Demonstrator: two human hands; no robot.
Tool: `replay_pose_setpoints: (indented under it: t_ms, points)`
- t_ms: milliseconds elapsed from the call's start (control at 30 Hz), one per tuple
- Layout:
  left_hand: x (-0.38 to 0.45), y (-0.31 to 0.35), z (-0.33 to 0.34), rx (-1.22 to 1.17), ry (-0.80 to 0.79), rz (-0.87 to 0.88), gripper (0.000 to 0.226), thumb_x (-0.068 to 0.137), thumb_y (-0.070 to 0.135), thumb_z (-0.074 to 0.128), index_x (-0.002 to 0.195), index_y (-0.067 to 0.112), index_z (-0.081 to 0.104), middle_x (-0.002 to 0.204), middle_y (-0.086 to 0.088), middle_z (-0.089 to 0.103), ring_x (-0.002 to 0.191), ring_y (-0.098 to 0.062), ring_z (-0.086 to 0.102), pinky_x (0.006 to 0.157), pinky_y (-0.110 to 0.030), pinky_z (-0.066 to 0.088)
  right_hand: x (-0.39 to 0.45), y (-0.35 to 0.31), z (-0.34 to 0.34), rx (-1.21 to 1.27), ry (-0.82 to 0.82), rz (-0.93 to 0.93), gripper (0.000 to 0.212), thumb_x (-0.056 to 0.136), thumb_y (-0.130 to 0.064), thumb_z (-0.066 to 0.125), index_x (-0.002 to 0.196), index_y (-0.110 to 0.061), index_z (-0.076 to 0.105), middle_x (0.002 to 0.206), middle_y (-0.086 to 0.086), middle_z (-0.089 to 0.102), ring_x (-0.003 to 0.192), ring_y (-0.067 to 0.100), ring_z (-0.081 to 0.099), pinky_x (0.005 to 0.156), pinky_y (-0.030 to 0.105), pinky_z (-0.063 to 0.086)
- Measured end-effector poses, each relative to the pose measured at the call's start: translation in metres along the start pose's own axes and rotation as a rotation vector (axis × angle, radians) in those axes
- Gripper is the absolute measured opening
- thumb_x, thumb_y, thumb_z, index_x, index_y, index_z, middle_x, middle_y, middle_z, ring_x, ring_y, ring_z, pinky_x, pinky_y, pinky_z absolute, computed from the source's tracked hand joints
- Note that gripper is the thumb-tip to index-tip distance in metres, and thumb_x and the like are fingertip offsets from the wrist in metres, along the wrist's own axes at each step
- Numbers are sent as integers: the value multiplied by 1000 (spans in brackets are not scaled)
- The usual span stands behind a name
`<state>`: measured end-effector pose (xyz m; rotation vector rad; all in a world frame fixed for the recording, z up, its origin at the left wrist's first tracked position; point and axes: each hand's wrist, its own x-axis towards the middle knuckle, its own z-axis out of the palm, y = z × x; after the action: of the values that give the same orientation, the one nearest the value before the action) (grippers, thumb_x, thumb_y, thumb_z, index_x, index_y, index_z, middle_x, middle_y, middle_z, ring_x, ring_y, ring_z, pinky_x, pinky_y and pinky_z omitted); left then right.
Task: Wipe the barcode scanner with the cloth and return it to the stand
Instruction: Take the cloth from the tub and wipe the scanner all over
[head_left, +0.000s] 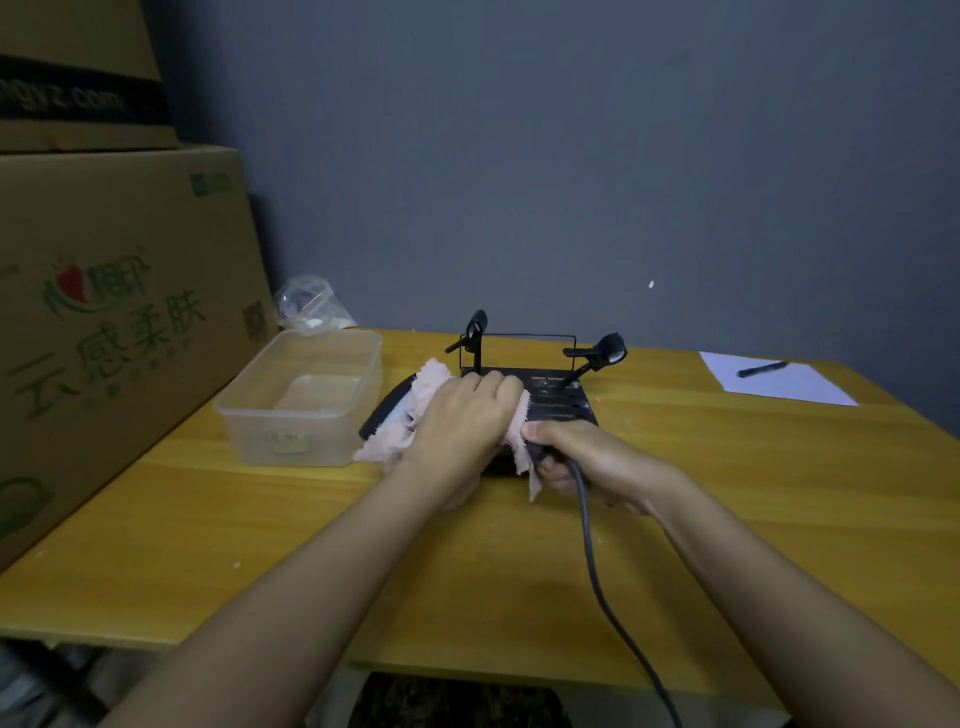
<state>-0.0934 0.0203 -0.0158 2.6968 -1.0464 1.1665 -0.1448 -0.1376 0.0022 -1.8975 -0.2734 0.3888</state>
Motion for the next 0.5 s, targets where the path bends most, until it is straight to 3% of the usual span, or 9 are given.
replay_pose_setpoints:
  t_ms: [100,133,200,300,333,400,500]
  points:
    - [2,-10,-8,-278,-306,-56,25,78,28,61,94,12,49,95,-6,61,84,-26,57,62,-30,32,-1,-2,-2,-380,55,-93,36,92,-38,52,71,-9,58,64,6,50,58,8,44,63,27,35]
    - [3,-13,-11,-335,-388,-59,28,77,34,62,94,14,50,93,-4,61,84,-25,57,62,-32,34,-2,-2,-3,-459,59,-115,37,90,-40,54,73,-7,56,66,10,48,61,11,43,63,31,34]
    - [5,-18,-17,-426,-595,-48,26,69,36,69,83,23,51,81,4,60,75,-19,56,62,-34,41,-5,-2,-4,-648,50,-137,32,87,-40,58,69,-14,48,63,1,42,60,13,40,60,32,31]
    - [10,-26,-20,-561,-920,-72,23,62,29,74,70,30,52,69,10,57,66,-15,53,60,-32,47,-8,-9,3,-1330,109,-295,23,88,-41,52,82,-19,46,77,-3,51,76,19,46,65,29,28]
    - [11,-27,-21,-579,-959,-86,23,62,30,74,70,30,52,68,10,57,65,-15,52,59,-31,47,-8,-9,4,-1423,145,-351,23,88,-41,49,87,-18,48,83,0,54,82,21,48,67,28,27]
    - [13,-24,-25,-545,-929,-72,22,64,34,73,70,28,53,67,7,57,64,-17,52,59,-33,48,-8,-8,3,-1363,190,-372,25,87,-42,48,82,-17,45,81,1,54,80,21,49,64,30,27]
    - [12,-13,-34,-192,-667,35,25,74,42,60,75,25,42,70,8,51,65,-20,48,57,-33,42,-12,-1,-2,-1122,205,-328,33,82,-45,48,64,-20,35,63,-4,44,62,19,45,58,37,37]
